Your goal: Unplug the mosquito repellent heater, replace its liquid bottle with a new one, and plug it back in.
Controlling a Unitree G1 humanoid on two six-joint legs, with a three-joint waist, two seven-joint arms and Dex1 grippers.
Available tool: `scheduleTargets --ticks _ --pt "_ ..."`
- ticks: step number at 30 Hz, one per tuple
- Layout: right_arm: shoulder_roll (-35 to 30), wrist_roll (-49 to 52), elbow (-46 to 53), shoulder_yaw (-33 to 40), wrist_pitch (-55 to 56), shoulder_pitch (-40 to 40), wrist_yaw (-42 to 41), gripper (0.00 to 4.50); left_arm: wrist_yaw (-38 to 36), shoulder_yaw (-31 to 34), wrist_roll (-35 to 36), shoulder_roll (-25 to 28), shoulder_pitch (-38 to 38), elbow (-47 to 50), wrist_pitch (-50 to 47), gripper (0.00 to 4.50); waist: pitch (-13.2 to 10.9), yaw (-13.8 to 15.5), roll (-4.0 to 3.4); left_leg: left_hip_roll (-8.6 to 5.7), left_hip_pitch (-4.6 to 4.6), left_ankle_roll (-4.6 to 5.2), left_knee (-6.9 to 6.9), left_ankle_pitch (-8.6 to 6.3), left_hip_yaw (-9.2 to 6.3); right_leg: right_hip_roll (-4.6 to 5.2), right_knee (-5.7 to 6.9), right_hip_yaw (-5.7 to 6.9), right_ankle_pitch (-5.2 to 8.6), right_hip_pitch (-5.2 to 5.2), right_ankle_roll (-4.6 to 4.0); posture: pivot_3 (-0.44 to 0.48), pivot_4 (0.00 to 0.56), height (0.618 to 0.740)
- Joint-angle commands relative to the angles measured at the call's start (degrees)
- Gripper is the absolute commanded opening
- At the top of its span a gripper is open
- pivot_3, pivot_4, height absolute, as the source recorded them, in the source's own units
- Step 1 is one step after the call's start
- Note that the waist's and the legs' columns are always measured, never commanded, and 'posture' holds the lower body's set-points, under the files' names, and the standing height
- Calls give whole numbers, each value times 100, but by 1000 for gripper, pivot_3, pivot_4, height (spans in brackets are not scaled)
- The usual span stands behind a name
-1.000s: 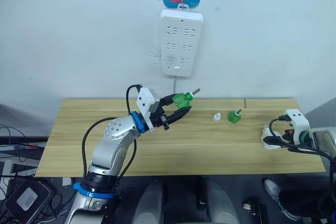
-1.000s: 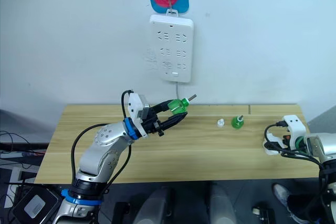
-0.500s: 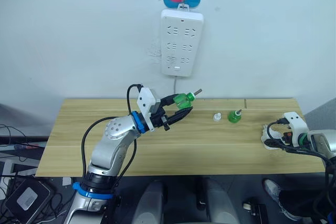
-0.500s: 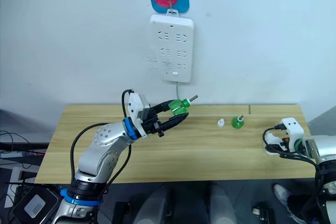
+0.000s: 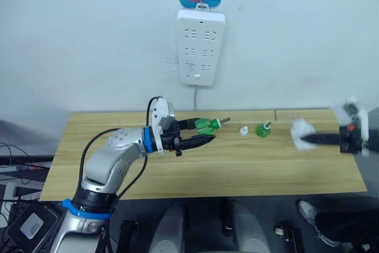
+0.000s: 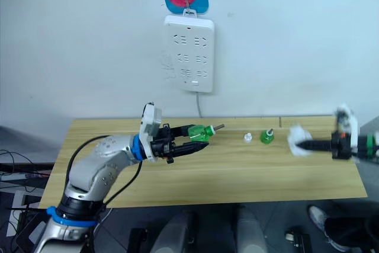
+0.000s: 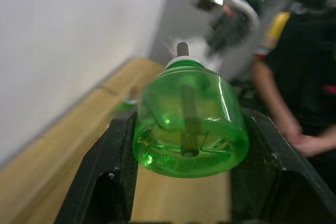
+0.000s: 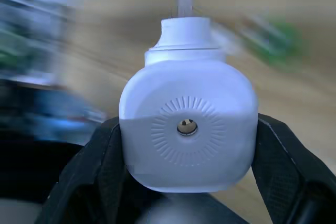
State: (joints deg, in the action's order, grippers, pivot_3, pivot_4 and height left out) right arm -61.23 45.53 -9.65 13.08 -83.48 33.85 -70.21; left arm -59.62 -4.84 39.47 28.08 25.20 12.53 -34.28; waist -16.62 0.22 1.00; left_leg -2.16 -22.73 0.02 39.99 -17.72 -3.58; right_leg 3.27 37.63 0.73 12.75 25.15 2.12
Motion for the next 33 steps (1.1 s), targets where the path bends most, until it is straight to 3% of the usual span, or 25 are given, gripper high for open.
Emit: scheduleTargets --ticks 1,8,17,26,33 --pt "380 1189 445 408 -894 244 475 2965 -196 12 416 -83 275 21 -359 2268 3 -1 6 -2 -3 0 0 0 -7 -1 -1 1 0 0 0 29 287 740" --pt "897 3183 529 606 -902 417 2432 2965 -339 -154 293 -319 651 -254 -350 2268 0 37 7 -26 -27 -18 -1 10 -15 26 -7 8 -1 16 1 12 290 740" --pt "913 5169 507 422 -615 271 4219 2965 -386 -235 194 -435 709 -289 -293 2268 0 -17 8 -21 -25 -17 0 10 -9 26 -6 7 -1 14 1 14 294 740" --pt "599 6567 709 -236 233 95 5266 2965 -393 -257 76 -616 788 -363 -230 2268 -1 -25 9 -21 -25 -15 0 9 -6 24 -5 7 -1 14 1 15 295 740" --pt "394 6747 853 -420 473 -95 5276 2965 -448 -243 70 -606 855 -402 -214 2268 -1 -30 9 -18 -25 -11 0 7 -6 21 -6 7 -1 14 1 15 295 740"
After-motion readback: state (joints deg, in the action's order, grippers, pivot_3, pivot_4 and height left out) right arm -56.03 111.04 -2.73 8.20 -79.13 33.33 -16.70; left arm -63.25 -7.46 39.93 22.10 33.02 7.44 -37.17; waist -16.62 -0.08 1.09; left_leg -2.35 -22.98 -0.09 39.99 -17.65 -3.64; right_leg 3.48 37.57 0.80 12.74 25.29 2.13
